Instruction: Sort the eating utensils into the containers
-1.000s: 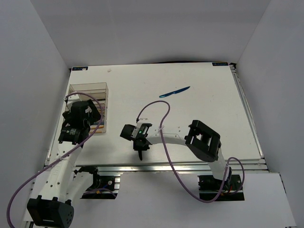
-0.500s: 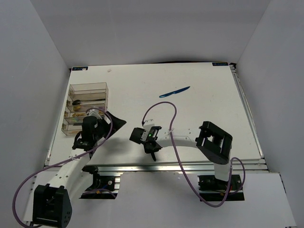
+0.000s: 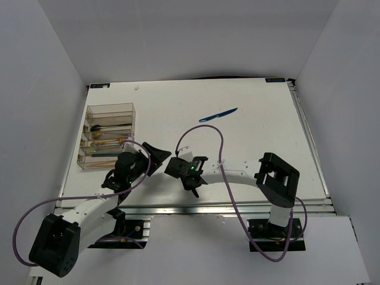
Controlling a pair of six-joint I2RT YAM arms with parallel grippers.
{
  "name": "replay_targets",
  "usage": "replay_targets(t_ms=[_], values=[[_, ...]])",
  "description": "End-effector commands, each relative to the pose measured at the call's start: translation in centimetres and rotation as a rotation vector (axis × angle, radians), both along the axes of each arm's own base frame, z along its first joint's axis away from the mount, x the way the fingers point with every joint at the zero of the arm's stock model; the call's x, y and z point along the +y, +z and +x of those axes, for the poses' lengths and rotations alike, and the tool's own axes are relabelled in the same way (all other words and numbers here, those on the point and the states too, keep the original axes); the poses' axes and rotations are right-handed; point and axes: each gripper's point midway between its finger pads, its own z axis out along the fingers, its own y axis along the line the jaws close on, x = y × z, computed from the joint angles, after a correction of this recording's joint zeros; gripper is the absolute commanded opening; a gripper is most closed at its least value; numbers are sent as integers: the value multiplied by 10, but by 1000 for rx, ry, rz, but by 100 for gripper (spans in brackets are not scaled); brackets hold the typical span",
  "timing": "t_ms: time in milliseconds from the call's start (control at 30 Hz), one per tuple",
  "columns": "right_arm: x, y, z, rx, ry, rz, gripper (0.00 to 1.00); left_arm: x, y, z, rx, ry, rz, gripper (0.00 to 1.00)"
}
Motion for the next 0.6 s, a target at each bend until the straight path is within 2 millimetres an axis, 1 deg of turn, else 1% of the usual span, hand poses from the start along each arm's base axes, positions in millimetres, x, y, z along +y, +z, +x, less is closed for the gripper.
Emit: replay_targets(t_ms=[0,67,133,233,267,300,400,467,533,567], values=[[9,20,9,-48,24,54,0,2,-7,3,10,50,-6,98],[9,19,10,-42,26,51,0,-2,-11,1,20,40,-2,98],[11,20,10,-42,32,58,0,-7,-9,0,11,31,-20,98],[15,27,9,-39,43,85,0,-19,-9,-3,-1,4,-53,98],[17,33,10,-45,43,100,0,-26,-5,-5,-19,-17,-67,98],[17,35,10,-46,45,105,0,-28,-13,-5,5,-18,-56,98],[20,42,11,-54,53,122,0,-35,-24,-7,42,-24,-27,98],[19,43,10,-54,56,120,0,-35,-39,-9,85,-9,4,98],[19,42,10,-53,60,121,0,-36,-47,-10,110,-8,34,98],[20,41,9,-52,62,123,0,-39,-47,-12,108,-19,35,98]])
